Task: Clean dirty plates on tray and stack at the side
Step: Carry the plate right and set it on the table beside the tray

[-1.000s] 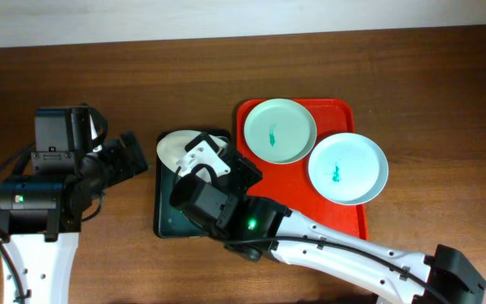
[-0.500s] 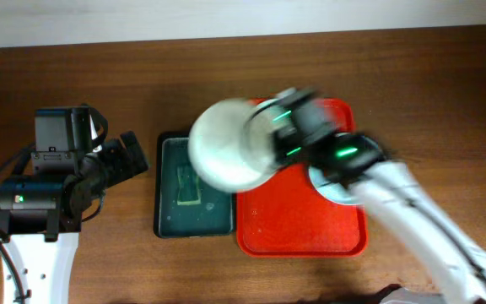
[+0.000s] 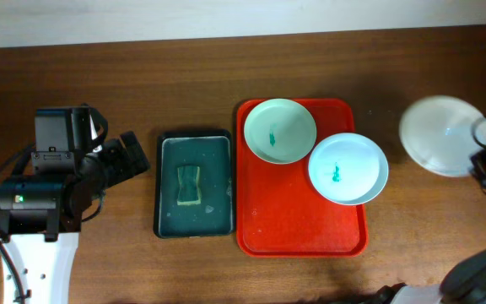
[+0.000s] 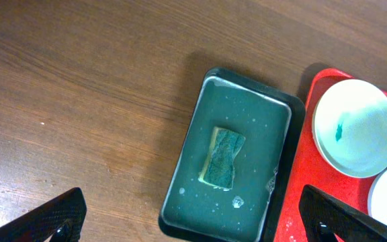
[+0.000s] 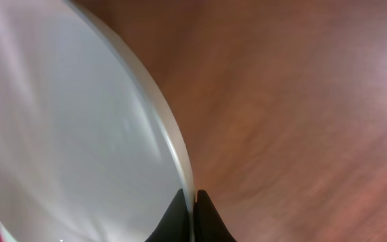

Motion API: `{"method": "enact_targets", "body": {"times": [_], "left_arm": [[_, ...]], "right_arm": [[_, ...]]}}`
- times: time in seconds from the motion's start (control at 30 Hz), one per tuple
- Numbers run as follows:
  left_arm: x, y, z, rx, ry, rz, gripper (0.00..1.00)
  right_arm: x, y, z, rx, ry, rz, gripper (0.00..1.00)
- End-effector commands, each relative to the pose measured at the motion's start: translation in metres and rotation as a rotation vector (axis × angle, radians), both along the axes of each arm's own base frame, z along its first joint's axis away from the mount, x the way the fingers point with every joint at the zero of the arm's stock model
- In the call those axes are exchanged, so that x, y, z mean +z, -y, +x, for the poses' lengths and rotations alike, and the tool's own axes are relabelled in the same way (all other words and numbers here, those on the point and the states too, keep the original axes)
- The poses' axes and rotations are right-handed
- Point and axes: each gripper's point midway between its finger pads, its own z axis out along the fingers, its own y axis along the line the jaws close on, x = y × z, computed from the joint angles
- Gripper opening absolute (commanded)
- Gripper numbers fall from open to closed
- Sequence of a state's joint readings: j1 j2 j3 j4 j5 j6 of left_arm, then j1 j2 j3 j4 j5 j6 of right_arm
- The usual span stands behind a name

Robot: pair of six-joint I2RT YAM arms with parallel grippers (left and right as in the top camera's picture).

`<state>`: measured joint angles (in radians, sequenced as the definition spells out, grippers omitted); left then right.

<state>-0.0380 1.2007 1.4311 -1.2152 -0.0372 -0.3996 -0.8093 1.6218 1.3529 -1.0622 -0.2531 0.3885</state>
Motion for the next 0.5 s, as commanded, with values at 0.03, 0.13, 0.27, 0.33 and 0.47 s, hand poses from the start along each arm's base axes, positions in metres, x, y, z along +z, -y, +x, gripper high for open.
{"method": "enact_targets", "body": {"times": [0.03, 0.13, 0.27, 0.33, 0.47], "left_arm": [[0.005, -0.002, 0.001, -0.002, 0.015, 0.007, 0.99], [0.005, -0.002, 0.001, -0.002, 0.015, 0.007, 0.99], [0.005, -0.002, 0.001, -0.002, 0.014, 0.007, 0.99], [0.005, -0.002, 0.001, -0.002, 0.015, 0.007, 0.99], [0.005, -0.002, 0.001, -0.002, 0.015, 0.007, 0.99]], "right_arm": [[-0.054, 0.021, -0.019, -0.068, -0.097, 0.137, 0.04], [-0.086, 0.011, -0.020, 0.009, -0.161, 0.186, 0.04], [-0.099, -0.003, -0.016, 0.091, -0.223, 0.151, 0.04], [-0.100, -0.004, -0.020, 0.088, -0.286, 0.111, 0.39], [-0.076, -0.015, -0.007, 0.133, -0.215, 0.083, 0.49]]}}
